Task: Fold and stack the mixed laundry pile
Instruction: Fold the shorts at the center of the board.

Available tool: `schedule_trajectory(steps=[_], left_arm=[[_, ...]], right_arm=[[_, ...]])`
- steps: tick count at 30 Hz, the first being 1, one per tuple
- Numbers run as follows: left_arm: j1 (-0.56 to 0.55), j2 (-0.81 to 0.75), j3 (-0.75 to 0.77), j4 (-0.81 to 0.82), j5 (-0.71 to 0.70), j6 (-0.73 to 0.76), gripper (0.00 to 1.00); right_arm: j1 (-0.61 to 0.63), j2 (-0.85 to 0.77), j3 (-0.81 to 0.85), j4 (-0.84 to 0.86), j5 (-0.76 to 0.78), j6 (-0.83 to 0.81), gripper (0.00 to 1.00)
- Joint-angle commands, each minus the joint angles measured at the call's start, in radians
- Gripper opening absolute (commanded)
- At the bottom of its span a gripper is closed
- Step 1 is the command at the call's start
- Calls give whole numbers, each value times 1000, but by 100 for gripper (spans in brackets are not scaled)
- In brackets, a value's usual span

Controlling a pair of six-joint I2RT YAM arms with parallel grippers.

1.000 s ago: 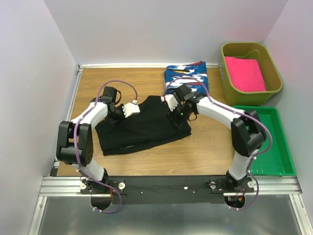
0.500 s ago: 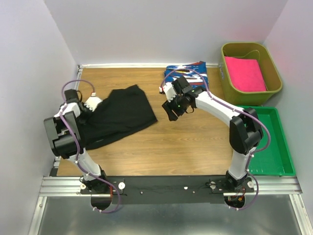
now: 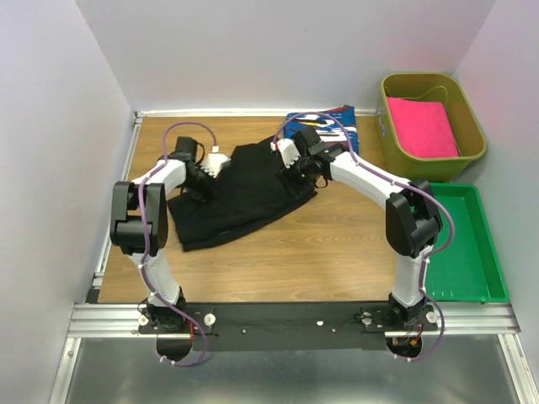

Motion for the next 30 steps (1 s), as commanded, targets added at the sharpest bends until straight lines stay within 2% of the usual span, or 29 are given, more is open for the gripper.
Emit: schedule_trajectory(steps=[1, 3, 8, 12, 15, 16, 21, 23, 24, 25, 27, 30], left_arm=[[-10, 73, 37, -85, 190, -194, 0], [14, 54, 25, -69, 151, -206, 0], [184, 28, -78, -35, 64, -183, 0], [329, -3, -182, -19, 53, -134, 0], [405, -38, -165, -62, 62, -94, 0], [412, -56, -150, -97, 61, -82, 0], [412, -75, -139, -219, 152, 77, 0], [404, -87, -142, -258, 185, 130, 5], [398, -96, -150, -271, 211, 160, 13], [384, -116, -156, -272, 209, 176, 16], [300, -133, -182, -292, 235, 217, 23], [125, -144, -223, -273, 202, 208, 23]], right_arm=[[-4, 58, 48, 14, 15, 54, 64], [-4, 81, 39, 21, 12, 69, 64], [4, 203, 75, 20, 21, 68, 62], [33, 391, 268, 18, 32, 70, 62], [60, 495, 405, -3, 60, 65, 60], [68, 563, 504, -12, 70, 60, 60], [96, 717, 756, -9, 181, -10, 58], [96, 725, 778, 49, 237, -45, 57], [93, 716, 766, 78, 294, -61, 57], [90, 701, 743, 108, 316, -73, 57], [70, 639, 676, 197, 365, -102, 57], [33, 583, 671, 239, 380, -118, 57]])
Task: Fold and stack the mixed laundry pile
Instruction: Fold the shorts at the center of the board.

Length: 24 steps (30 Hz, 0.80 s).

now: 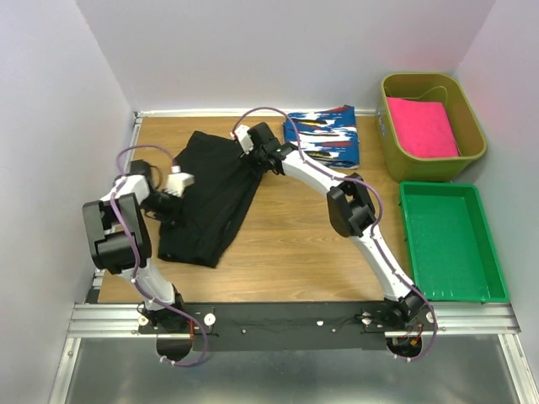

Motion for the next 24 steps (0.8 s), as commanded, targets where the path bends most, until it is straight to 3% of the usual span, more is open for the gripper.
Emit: schedule_trajectory(steps=[1, 4, 7, 10, 11, 13, 15, 20, 24], left_arm=[[-239, -28, -70, -54, 20, 85, 23], [-273, -28, -38, -58, 58, 101, 23], [-228, -56, 49, -99, 145, 140, 25], [-202, -144, 88, -125, 147, 251, 36], [-204, -219, 64, -129, 133, 295, 37], [-204, -316, 11, -112, 74, 435, 70], [-205, -483, -103, -95, 22, 545, 80], [-204, -849, -411, -29, -169, 860, 80], [-207, -1011, -520, -43, -220, 996, 81]], right_arm=[[-72, -68, -47, 69, 138, -77, 57], [-75, -155, -89, 44, 64, -74, 59], [-71, -244, -129, -19, -98, -14, 63], [-66, -306, -177, -85, -271, 52, 65], [-61, -347, -233, -95, -304, 68, 65], [-43, -387, -289, -105, -399, 99, 65], [-9, -429, -360, -109, -445, 124, 65], [81, -429, -418, -111, -608, 183, 64], [135, -351, -432, -114, -643, 196, 57]])
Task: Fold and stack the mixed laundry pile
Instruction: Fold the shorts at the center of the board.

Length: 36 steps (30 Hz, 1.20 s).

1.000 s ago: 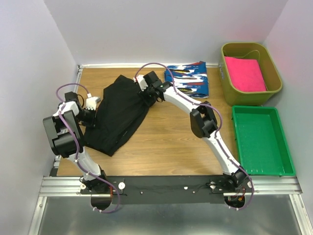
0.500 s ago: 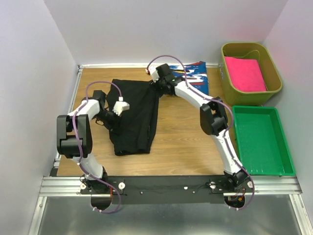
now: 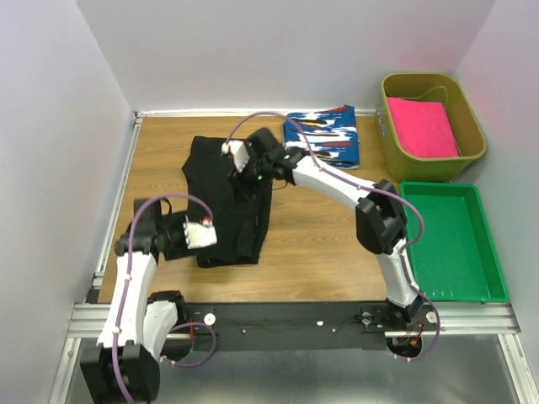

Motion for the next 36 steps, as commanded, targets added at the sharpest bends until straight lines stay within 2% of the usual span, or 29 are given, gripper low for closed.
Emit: schedule_trajectory(steps=[1, 5, 8, 11, 13, 14, 16, 17, 18, 20, 21, 22, 25, 30, 36], left_arm=[[-2, -150, -137, -9, -142, 296, 81], [-41, -66, -93, -49, -145, 327, 82], [-91, 70, 20, -89, -96, 221, 82], [-232, 166, 127, -97, -74, 65, 82], [-298, 183, 168, -108, -74, -41, 82], [-379, 195, 209, -118, -74, -75, 82], [-458, 200, 241, -135, -85, -128, 82], [-502, 205, 243, -132, -97, -202, 82], [-615, 209, 231, -125, -119, -243, 82], [-723, 218, 156, -45, -227, -399, 82], [-831, 220, 128, -14, -270, -446, 82], [-875, 224, 101, 48, -359, -490, 82], [-1008, 255, 41, 121, -476, -642, 82], [-1114, 281, -35, 228, -616, -785, 83], [-1193, 389, -78, 296, -702, -834, 83]], right_arm=[[47, 122, -37, -48, -147, 50, 56], [45, 223, -18, -70, -136, 32, 51], [42, 285, -1, -96, -122, 23, 49], [28, 311, -14, -90, -115, 33, 47], [7, 328, -26, -90, -125, 35, 47], [1, 331, -32, -90, -128, 36, 47], [-19, 340, -50, -82, -138, 44, 46], [-26, 342, -56, -78, -142, 46, 46], [-33, 348, -61, -74, -145, 46, 46], [-39, 360, -63, -76, -156, 44, 46], [-42, 362, -61, -76, -158, 46, 46], [-45, 366, -60, -77, -159, 44, 46], [-53, 371, -58, -82, -177, 35, 46], [-58, 382, -63, -99, -208, 13, 45], [-58, 386, -81, -96, -234, 4, 44]])
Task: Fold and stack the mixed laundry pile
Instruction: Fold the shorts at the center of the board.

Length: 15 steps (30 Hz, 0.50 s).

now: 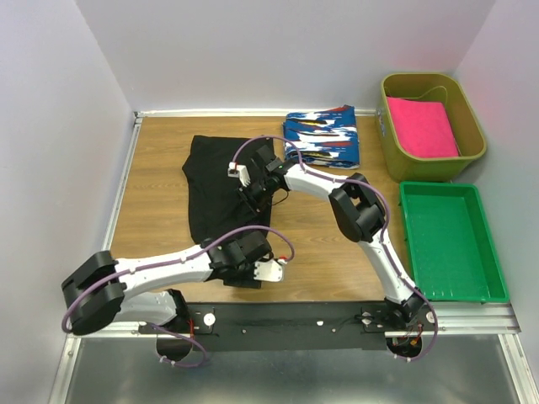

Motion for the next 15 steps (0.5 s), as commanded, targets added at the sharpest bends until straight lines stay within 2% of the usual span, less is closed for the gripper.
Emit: schedule_trajectory(steps=[1, 8, 9, 10, 12, 13, 15], left_arm=[[-37, 84, -32, 102, -142, -98, 83], [-41, 213, -54, 169, -204, -140, 82], [-38, 216, -55, 180, -210, -141, 76], [-40, 216, -55, 198, -219, -140, 62], [-38, 193, -57, 211, -233, -133, 49], [-40, 183, -54, 208, -239, -130, 30], [-38, 129, -13, 165, -221, -127, 17]], right_arm=[[-9, 117, -84, -105, 127, -60, 44], [-9, 122, -88, -110, 120, -78, 43], [-9, 122, -82, -121, 121, -86, 43], [-9, 123, -79, -124, 121, -86, 43], [-9, 116, -91, -118, 123, -87, 42], [-9, 110, -101, -113, 124, -89, 42], [-6, 88, -137, -96, 129, -92, 42]])
